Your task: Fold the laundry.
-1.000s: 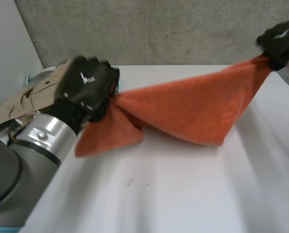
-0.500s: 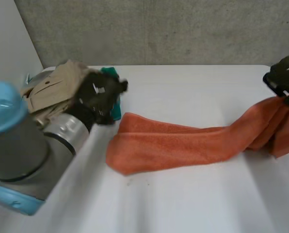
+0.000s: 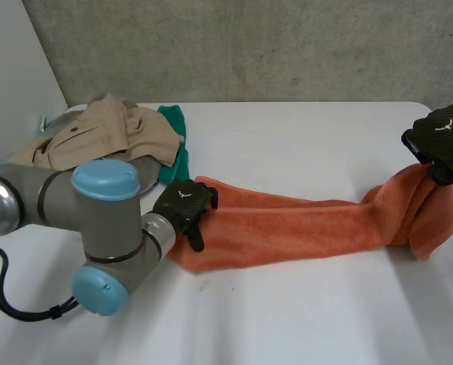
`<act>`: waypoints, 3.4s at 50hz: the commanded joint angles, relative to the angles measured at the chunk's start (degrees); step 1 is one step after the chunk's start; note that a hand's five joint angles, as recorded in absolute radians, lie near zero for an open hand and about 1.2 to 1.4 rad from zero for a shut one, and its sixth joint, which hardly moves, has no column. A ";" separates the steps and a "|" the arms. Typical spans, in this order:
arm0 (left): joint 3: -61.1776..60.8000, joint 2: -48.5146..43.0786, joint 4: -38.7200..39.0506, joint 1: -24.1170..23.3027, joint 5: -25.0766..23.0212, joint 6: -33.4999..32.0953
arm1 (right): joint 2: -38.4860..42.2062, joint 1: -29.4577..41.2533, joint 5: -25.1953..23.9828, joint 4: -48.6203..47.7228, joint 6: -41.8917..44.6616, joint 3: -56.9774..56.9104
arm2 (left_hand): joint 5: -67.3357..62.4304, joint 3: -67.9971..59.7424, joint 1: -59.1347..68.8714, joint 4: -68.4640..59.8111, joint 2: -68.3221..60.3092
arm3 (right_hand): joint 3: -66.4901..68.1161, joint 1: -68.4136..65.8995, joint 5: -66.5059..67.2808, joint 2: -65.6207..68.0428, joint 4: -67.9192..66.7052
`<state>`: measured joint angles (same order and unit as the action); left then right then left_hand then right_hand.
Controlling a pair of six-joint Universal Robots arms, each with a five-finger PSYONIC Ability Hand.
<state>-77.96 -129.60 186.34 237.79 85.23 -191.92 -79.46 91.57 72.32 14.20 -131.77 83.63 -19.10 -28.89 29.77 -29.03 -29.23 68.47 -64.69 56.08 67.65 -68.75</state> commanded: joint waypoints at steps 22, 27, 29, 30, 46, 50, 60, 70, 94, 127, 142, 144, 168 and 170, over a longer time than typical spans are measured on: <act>1.76 27.72 -3.96 -3.47 11.89 -4.78 | -9.22 -6.14 0.80 6.79 5.28 -6.54 | -50.90 -51.11 50.23 -50.97 -50.77 | 11.53 -15.31 13.92 12.35 -11.25; 0.09 35.02 -7.82 -2.68 11.80 -6.19 | -13.18 -10.71 0.27 13.04 11.35 -7.78 | -50.90 -51.11 50.23 -50.97 -50.77 | 11.53 -15.31 13.92 12.35 -11.25; -0.35 35.55 -10.63 -2.16 11.80 -7.67 | -13.01 -10.98 0.36 14.80 13.46 -7.17 | -50.90 -51.11 50.23 -50.97 -50.77 | 11.53 -15.31 13.92 12.35 -11.25; -0.61 35.55 -11.69 -1.89 11.72 -8.38 | -12.92 -10.89 0.36 14.98 13.90 -6.81 | -50.90 -51.11 50.23 -50.97 -50.77 | 11.53 -15.31 13.92 12.35 -11.25; 16.06 11.75 -1.52 0.48 10.57 -18.22 | 11.33 -0.44 11.60 0.59 13.99 -18.13 | -50.90 -51.11 50.23 -50.97 -50.77 | 11.53 -15.31 13.92 12.35 -11.25; 28.37 8.66 6.04 0.83 10.57 -22.09 | 13.01 2.29 15.39 -13.29 11.27 -24.91 | -50.90 -51.11 50.23 -50.97 -50.77 | 11.53 -15.31 13.92 12.35 -11.25; 32.09 9.89 20.12 1.45 10.84 -22.36 | 9.24 3.52 13.12 -44.08 -1.64 -18.43 | -50.90 -51.11 50.23 -50.97 -50.77 | 11.53 -15.31 13.92 12.35 -11.25; 2.48 16.31 20.91 1.89 6.97 -19.46 | 6.24 2.82 9.41 -36.90 -2.97 0.01 | -50.90 -51.11 50.23 -50.97 -50.77 | 11.53 -15.31 13.92 12.35 -11.25; -29.44 22.28 15.82 1.98 6.00 -19.46 | 8.00 -0.69 0.19 -28.09 -3.32 22.28 | -3.67 -3.88 3.00 -3.74 -3.54 | 11.53 -15.31 13.92 12.35 -11.25; -3.96 5.76 -11.18 4.18 9.43 -2.23 | 8.09 -2.19 -0.08 -28.09 -3.32 23.69 | -1.61 -1.82 0.95 -1.69 -1.49 | 11.53 -15.31 13.92 12.35 -11.25; -2.90 2.51 -6.08 4.26 12.24 -4.25 | 7.39 -2.63 0.36 -27.30 -3.50 23.69 | -35.57 -35.78 34.91 -35.64 -35.45 | 11.53 -15.31 13.92 12.35 -11.25; -3.34 2.59 -6.08 4.09 12.33 -4.69 | 6.51 -2.63 0.36 -25.72 -3.50 23.16 | -42.14 -42.34 41.47 -42.21 -42.01 | 11.53 -15.31 13.92 12.35 -11.25; -10.72 15.17 -2.82 4.35 11.89 -4.87 | 9.84 -11.77 -7.64 0.47 0.55 4.18 | -50.25 -50.45 49.58 -50.32 -50.12 | -36.86 33.08 -34.47 -36.03 37.13; -10.81 14.99 -2.82 4.53 11.89 -4.87 | 10.64 -11.77 -7.29 2.58 0.46 4.44 | -50.25 -50.45 49.58 -50.32 -50.12 | -37.70 33.91 -35.30 -36.87 37.97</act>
<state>-88.47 -113.95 183.55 241.86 97.20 -196.84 -72.39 80.29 64.13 14.23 -133.38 88.84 -56.05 -67.85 65.28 -68.30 -68.18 30.71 -31.89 18.98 30.79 -30.49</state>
